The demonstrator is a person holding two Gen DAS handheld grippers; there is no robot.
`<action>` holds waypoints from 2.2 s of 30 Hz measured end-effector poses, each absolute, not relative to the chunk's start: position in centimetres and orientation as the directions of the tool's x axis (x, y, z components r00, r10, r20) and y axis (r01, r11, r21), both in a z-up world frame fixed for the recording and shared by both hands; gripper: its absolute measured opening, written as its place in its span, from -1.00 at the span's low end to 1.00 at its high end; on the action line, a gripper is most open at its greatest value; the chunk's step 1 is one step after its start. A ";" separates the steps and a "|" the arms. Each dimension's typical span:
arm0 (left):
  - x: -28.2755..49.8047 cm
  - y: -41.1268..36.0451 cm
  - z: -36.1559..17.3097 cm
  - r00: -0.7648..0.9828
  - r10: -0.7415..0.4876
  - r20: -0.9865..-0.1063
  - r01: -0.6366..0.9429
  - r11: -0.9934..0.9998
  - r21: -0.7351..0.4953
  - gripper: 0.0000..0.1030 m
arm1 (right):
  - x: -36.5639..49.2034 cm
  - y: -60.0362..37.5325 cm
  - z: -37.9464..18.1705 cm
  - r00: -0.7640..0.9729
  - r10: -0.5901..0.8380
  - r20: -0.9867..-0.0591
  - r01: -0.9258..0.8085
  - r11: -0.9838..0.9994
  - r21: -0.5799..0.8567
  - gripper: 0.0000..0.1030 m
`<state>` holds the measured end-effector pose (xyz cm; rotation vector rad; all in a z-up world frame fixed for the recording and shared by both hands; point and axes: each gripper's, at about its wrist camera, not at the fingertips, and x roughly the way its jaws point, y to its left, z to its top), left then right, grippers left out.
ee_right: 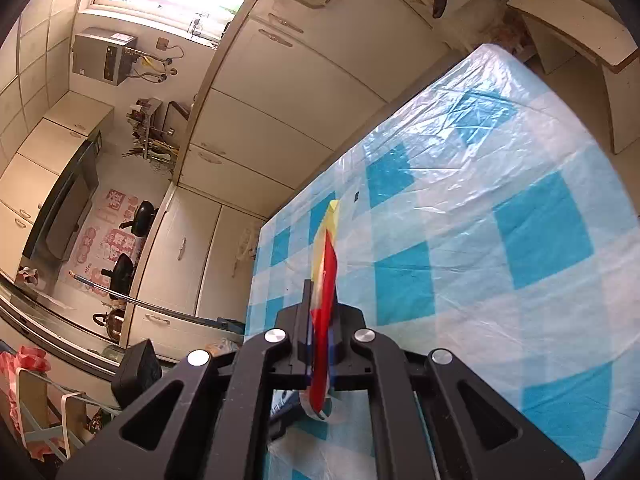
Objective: Collect trash
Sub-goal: 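Grasp the milk carton with the left tool while the right tool grasps the snack bag, then lift the carton with the left tool while the right tool lifts the snack bag, then carry carton and snack bag over the yellow bin and open both tools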
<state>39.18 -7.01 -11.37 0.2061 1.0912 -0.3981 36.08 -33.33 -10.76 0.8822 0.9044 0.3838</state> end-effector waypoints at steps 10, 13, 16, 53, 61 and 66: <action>39.0 -9.9 -12.0 0.458 -0.059 -0.887 0.404 0.903 0.148 0.10 | 33.4 -36.6 -10.3 0.548 0.542 -0.637 0.090 0.719 0.689 -0.89; 37.7 -9.9 -11.8 0.453 -0.056 -0.890 0.422 0.893 0.159 -0.04 | 32.7 -37.1 -9.9 0.554 0.531 -0.642 0.088 0.729 0.679 -0.88; 36.5 -10.4 -11.4 0.475 -0.052 -0.879 0.436 0.881 0.183 -0.05 | 31.9 -37.4 -9.6 0.557 0.524 -0.644 0.078 0.739 0.670 -0.88; 20.3 -32.4 -7.2 0.406 -0.444 -0.799 0.644 0.759 -0.094 -0.05 | 17.4 -53.4 -12.1 0.424 0.029 -0.905 0.332 0.925 0.185 -0.88; 19.4 -38.2 -10.5 0.314 -0.453 -0.835 0.632 0.756 -0.173 -0.05 | 16.4 -56.0 -14.4 0.343 -0.007 -0.939 0.370 0.920 0.129 -0.25; 19.4 -42.5 -14.1 0.234 -0.425 -0.875 0.602 0.770 -0.213 -0.04 | 15.7 -57.6 -11.7 0.446 -0.038 -0.894 0.449 0.874 0.187 -0.07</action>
